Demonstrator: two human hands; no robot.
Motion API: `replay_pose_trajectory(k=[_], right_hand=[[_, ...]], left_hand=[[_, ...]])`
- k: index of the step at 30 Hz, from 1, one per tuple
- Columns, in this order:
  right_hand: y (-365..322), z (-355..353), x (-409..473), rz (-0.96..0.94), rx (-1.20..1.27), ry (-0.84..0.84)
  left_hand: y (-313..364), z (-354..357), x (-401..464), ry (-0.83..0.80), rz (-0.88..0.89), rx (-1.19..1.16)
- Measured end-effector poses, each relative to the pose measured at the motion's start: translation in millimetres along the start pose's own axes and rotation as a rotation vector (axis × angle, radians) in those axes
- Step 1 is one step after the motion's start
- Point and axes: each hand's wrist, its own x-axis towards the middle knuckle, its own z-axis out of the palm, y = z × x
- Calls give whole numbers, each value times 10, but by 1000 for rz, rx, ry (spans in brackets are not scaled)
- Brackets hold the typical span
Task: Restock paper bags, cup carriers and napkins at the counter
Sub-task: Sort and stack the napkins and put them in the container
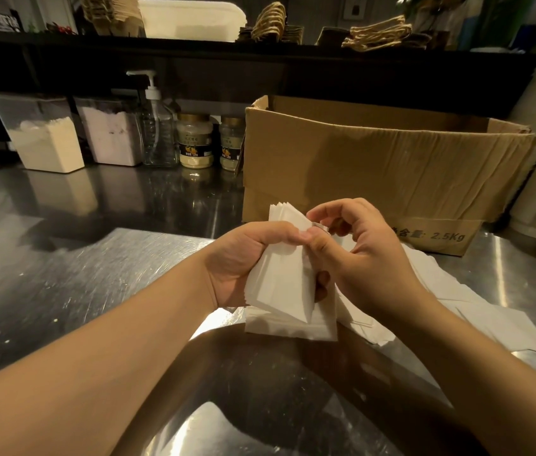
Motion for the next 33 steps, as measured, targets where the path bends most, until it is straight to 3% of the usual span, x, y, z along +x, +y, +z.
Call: replay_pose_trajectory(k=[20, 23, 27, 33], right_hand=[[-6, -22, -7, 74, 92, -21], [2, -91, -17, -4, 104, -164], [-47, -111, -59, -83, -63, -403], [-87, -37, -58, -98, -227, -429]], left_hand=[[-3, -7, 10, -26, -14, 21], [4, -19, 26, -21, 13, -62], [-9, 9, 37, -115, 73, -174], [-38, 27, 54, -9, 62, -125]])
